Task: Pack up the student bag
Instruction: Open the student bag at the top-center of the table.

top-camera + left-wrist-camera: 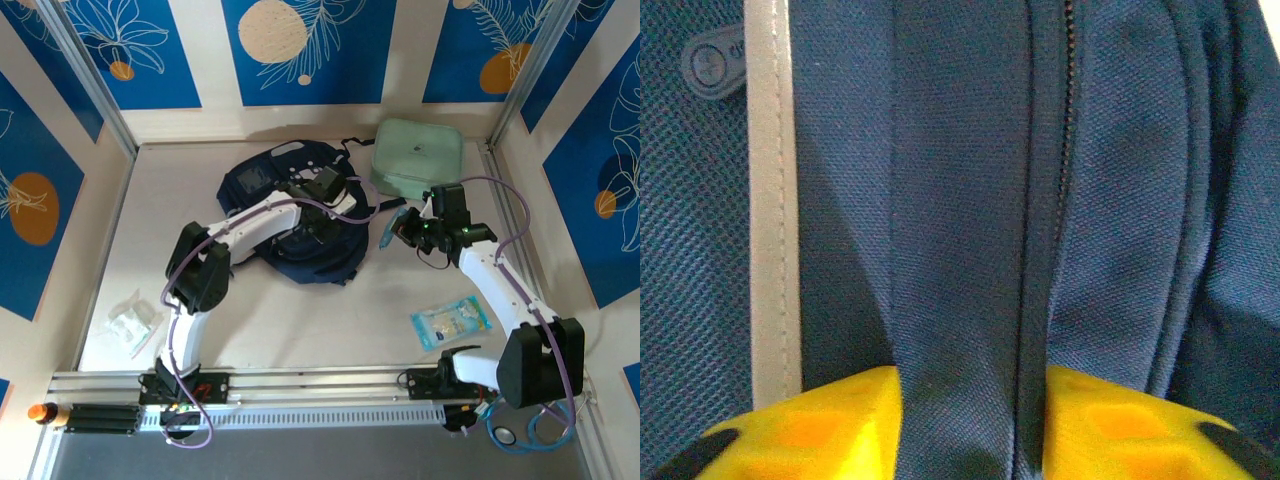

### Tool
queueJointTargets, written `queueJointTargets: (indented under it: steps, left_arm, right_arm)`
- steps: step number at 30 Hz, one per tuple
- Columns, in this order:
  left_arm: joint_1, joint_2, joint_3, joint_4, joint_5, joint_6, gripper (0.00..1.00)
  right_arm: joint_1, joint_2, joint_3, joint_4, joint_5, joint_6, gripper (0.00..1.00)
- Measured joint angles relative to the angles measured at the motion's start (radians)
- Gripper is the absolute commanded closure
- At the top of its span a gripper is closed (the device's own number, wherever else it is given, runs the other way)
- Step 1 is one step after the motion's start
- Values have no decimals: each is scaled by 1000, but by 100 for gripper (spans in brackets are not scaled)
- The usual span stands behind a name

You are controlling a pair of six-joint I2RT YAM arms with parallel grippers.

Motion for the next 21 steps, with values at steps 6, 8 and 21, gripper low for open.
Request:
queueJointTargets:
  steps: [6, 8, 21]
  left_arm:
    - [-1, 0, 14, -14, -10, -23, 78]
    - [0, 0, 14, -14, -10, -27, 79]
    - [98, -52, 14, -13, 228, -71, 81]
  right_arm:
    - [0, -10, 0, 1, 1, 29, 94]
    - [0, -13, -1, 6, 0, 38, 94]
    - [35, -63, -100, 221, -86, 120, 94]
